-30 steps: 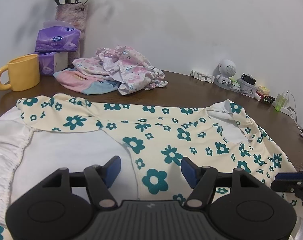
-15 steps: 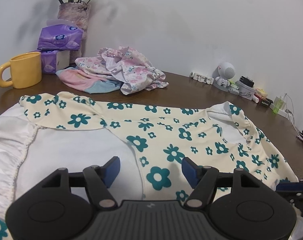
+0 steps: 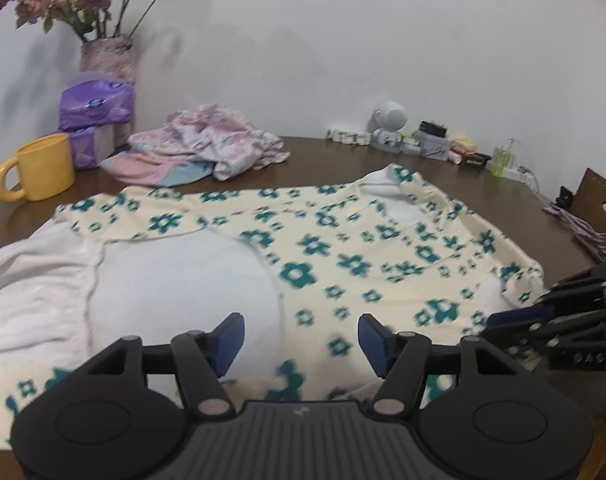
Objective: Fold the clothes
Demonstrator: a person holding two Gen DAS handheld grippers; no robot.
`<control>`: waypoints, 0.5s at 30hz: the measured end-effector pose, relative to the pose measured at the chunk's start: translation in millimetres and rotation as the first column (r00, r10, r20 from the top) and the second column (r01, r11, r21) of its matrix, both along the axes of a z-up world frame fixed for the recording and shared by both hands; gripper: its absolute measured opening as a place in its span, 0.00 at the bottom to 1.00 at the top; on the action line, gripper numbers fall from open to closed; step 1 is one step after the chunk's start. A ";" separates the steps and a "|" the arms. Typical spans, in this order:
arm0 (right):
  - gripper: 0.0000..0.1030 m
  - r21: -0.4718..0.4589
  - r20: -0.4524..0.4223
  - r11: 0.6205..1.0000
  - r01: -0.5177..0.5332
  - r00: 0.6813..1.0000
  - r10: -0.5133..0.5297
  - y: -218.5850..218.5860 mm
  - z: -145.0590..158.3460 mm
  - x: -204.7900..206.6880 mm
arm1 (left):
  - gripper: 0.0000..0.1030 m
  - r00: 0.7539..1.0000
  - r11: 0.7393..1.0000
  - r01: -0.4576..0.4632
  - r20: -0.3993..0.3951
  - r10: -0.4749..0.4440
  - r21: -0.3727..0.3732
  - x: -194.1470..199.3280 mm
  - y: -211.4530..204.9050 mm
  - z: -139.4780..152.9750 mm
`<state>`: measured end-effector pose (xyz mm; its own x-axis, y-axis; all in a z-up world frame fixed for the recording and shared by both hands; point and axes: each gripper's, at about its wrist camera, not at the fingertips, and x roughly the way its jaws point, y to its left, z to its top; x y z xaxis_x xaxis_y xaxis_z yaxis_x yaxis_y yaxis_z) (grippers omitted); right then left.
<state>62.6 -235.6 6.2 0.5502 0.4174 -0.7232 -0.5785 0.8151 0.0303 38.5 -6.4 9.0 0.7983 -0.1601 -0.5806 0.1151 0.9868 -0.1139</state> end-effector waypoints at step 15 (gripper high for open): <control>0.79 0.204 0.114 0.952 0.229 0.960 -0.256 -20.3 10.4 -52.0 | 0.97 0.989 0.982 -0.124 0.065 0.134 -0.143 -40.3 10.8 3.4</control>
